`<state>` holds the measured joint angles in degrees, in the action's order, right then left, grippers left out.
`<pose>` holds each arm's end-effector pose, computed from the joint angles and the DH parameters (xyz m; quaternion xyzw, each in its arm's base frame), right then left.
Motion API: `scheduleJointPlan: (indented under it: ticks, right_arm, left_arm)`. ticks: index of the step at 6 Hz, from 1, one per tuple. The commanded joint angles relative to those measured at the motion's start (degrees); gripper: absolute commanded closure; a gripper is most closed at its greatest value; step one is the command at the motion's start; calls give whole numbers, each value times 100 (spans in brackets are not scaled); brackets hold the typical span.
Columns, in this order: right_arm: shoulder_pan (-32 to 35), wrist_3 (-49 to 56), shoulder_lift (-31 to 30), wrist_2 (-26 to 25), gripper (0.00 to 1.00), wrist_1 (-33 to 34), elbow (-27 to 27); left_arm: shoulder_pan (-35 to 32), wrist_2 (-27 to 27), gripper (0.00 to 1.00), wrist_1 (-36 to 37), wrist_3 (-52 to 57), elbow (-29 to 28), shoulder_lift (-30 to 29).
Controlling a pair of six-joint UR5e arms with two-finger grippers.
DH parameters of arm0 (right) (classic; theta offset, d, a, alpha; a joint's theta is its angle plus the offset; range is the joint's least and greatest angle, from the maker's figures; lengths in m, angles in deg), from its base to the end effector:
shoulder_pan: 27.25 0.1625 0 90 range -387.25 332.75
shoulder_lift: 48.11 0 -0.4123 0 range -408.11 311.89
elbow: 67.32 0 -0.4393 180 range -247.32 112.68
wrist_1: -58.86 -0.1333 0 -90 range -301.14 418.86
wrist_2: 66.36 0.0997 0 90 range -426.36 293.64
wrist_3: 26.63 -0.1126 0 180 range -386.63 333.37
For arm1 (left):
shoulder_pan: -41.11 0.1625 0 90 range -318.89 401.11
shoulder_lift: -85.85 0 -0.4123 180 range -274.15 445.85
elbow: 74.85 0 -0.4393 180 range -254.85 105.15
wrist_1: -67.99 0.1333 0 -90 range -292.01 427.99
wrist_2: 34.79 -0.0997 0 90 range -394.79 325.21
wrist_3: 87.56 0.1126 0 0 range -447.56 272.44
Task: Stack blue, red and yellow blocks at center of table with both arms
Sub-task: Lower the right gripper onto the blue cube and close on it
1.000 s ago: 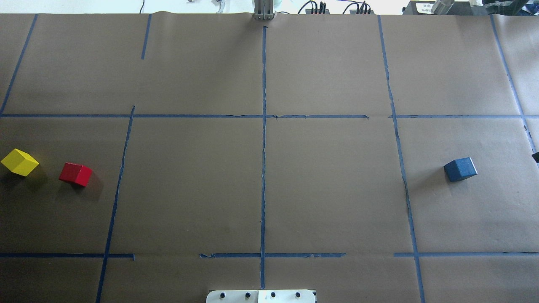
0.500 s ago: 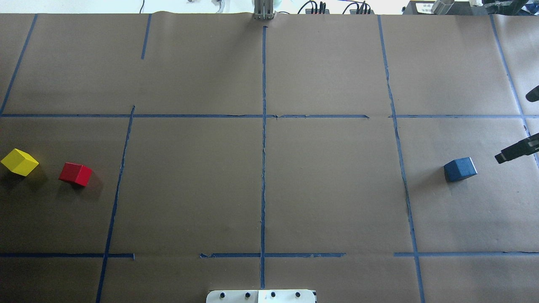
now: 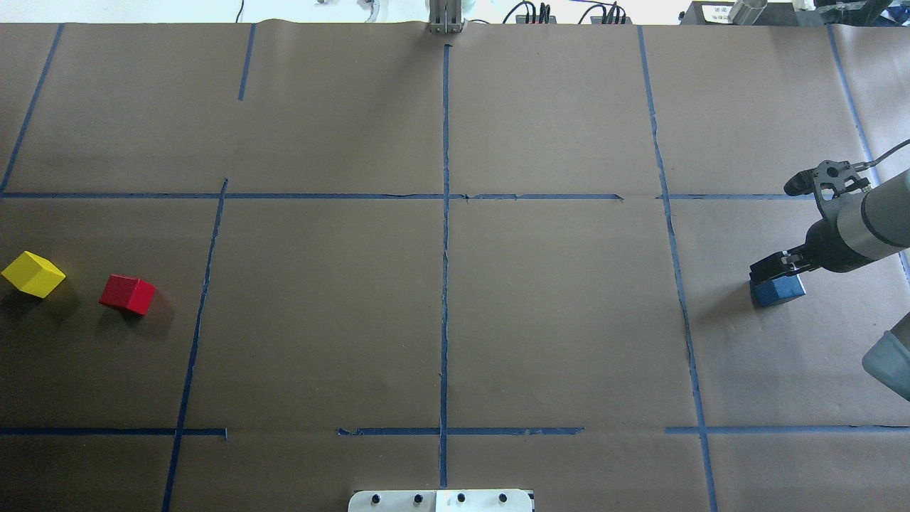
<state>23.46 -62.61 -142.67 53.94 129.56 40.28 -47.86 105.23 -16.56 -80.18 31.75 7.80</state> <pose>-0.2773 -0.4597 0.5032 0.0596 -0.3629 -0.0995 0.9246 -0.0389 -0.4519 0.6040 0.0171 0.4225 0.0635 0.9040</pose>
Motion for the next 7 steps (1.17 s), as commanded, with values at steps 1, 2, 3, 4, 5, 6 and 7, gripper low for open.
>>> scheduleJointPlan:
  ticks: [1, 2, 3, 4, 5, 6, 7]
  right_arm:
    - [-26, -14, -88, -102, 0, -4, -11]
    - [-35, -13, -89, -85, 0, -4, -124]
    - [-52, -13, -80, -85, 0, -4, -229]
    - [-70, -57, -80, -85, 0, -4, -326]
    - [-79, -110, -19, -76, 0, 5, -379]
    - [-105, -110, 138, -76, 0, 5, -589]
    - [-114, -101, 218, -76, 0, 5, -739]
  left_arm:
    - [-7, 0, 0, 0, 0, 18, 9]
    - [-7, 8, 0, 9, 0, 36, 0]
    - [-7, 9, 0, 9, 0, 54, 9]
    - [-7, 9, 0, 9, 0, 71, 9]
    - [-7, 9, 0, 0, 0, 80, 9]
    - [-7, 9, 0, 0, 0, 176, 96]
    - [-7, 0, 0, 9, 0, 203, 105]
